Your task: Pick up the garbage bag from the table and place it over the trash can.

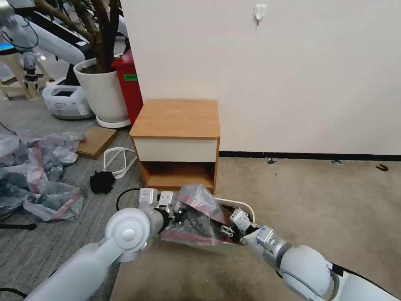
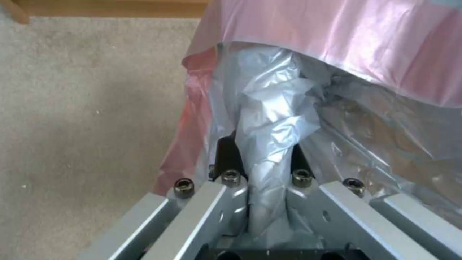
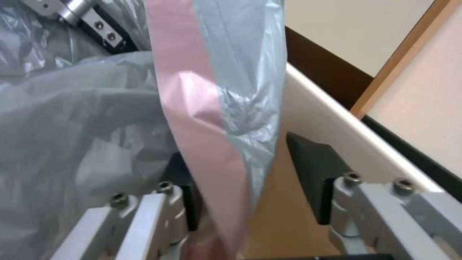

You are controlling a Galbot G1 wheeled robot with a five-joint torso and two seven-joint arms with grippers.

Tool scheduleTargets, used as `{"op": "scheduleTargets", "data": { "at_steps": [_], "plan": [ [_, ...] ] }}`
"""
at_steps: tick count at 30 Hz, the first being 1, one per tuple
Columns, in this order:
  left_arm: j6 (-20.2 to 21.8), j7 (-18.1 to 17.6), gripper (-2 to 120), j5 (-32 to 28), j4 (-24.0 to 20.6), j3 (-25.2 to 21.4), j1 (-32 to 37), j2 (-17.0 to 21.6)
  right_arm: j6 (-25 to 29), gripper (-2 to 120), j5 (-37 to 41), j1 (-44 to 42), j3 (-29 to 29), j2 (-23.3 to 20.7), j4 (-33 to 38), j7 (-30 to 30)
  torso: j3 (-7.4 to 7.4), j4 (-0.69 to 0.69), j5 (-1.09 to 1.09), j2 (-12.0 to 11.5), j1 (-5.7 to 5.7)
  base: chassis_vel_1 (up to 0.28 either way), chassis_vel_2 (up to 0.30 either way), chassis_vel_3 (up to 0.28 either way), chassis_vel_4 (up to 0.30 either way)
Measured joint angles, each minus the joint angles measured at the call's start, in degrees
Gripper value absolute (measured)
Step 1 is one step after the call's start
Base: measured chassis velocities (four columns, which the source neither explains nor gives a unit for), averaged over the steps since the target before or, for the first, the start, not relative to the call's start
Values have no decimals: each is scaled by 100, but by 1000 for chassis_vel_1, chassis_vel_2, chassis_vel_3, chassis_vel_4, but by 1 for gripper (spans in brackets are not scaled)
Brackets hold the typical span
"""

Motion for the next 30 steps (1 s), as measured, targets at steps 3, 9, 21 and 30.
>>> {"op": "scheduleTargets", "data": {
  "at_steps": [3, 9, 21, 30],
  "plan": [
    [0, 0, 4, 0, 0, 4, 11, -2, 27, 34, 3, -12, 13, 2, 8, 16, 0, 0, 0, 0, 0, 0, 0, 0, 0],
    [0, 0, 4, 4, 7, 5, 40, 2, 91, 10, 16, -39, 33, -13, 61, 75, 0, 0, 0, 0, 0, 0, 0, 0, 0],
    [0, 0, 4, 46, 174, 24, 80, -15, 189, 0, 155, -83, 212, -193, 293, 130, 0, 0, 0, 0, 0, 0, 0, 0, 0],
    [0, 381, 4, 720, 340, 268, 14, -34, 130, 0, 815, 225, 301, -429, 433, 193, 0, 0, 0, 0, 0, 0, 0, 0, 0]
  ]
}}
